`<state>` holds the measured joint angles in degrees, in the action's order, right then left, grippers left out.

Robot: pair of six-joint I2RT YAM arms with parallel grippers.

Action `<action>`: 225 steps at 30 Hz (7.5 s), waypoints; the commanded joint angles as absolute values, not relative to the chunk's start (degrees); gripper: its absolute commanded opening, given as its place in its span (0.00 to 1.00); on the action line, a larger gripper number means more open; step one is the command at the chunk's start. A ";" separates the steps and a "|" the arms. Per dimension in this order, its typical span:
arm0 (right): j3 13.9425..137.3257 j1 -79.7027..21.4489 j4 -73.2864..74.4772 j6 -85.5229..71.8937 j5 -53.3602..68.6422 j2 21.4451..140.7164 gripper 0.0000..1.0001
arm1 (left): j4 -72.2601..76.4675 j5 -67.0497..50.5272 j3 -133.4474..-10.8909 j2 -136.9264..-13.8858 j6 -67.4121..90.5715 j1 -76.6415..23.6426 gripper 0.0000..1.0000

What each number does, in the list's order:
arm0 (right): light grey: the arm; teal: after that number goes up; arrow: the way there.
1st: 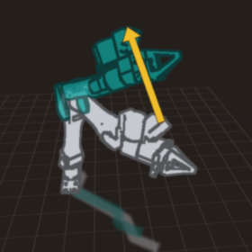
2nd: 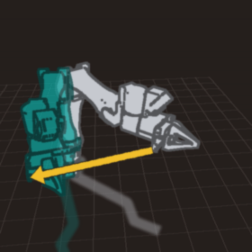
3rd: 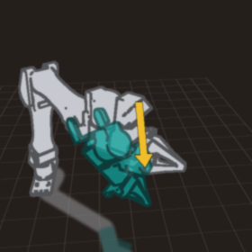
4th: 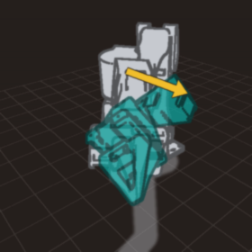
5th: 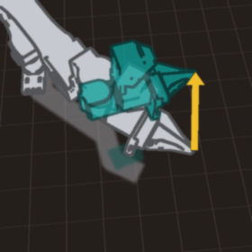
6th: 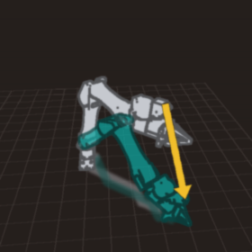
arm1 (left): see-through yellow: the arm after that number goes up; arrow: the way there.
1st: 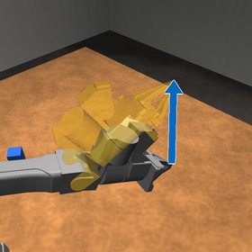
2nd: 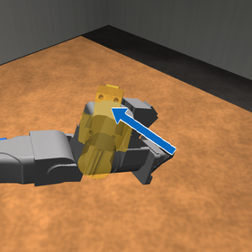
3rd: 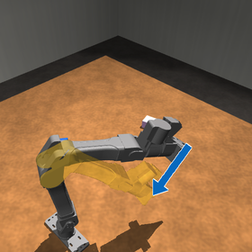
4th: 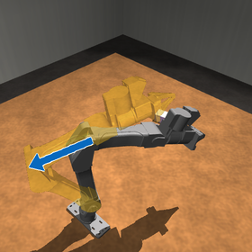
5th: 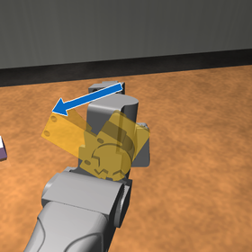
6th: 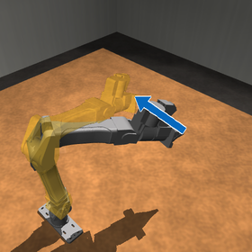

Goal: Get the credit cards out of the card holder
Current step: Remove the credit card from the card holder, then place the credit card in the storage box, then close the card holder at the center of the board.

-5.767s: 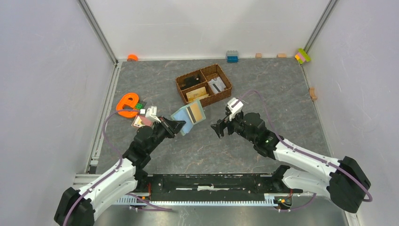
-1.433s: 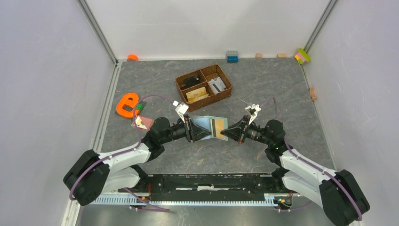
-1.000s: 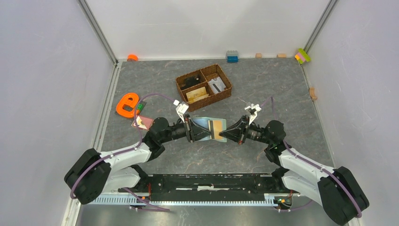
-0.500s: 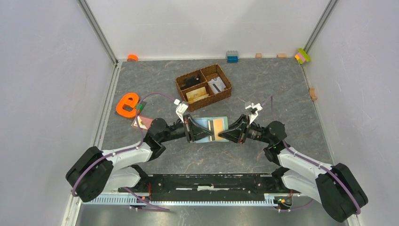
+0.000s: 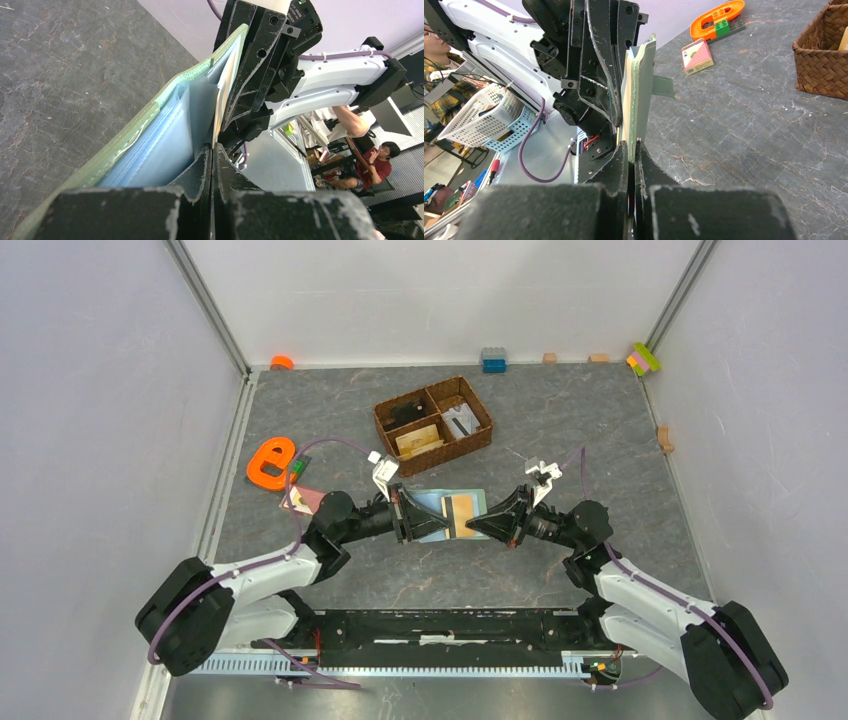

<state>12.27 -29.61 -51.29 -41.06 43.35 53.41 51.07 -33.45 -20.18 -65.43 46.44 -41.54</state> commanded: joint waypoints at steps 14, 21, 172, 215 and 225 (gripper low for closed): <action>10.72 -27.16 -55.24 -42.91 42.85 53.19 0.03 | 51.43 -30.07 -18.54 -62.70 46.09 -39.29 0.02; 10.39 -27.16 -59.13 -45.15 44.89 55.16 0.00 | 54.07 -32.63 -19.22 -65.06 47.64 -39.31 0.03; 10.52 -26.73 -24.52 -24.16 8.14 35.66 0.00 | -39.64 45.56 -98.95 -105.61 -9.05 -52.92 0.62; 13.38 -21.71 -39.52 -37.20 40.46 36.59 0.00 | 33.98 -12.73 -27.33 -63.03 33.42 -46.34 1.00; 13.55 -21.69 -36.31 -34.89 38.26 37.51 0.00 | 48.59 -25.10 -25.57 -66.25 36.63 -46.15 0.67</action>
<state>11.16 -21.91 -36.25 -36.56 39.44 37.12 37.56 -16.75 -25.78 -64.84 33.28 -46.02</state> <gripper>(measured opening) 0.033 0.789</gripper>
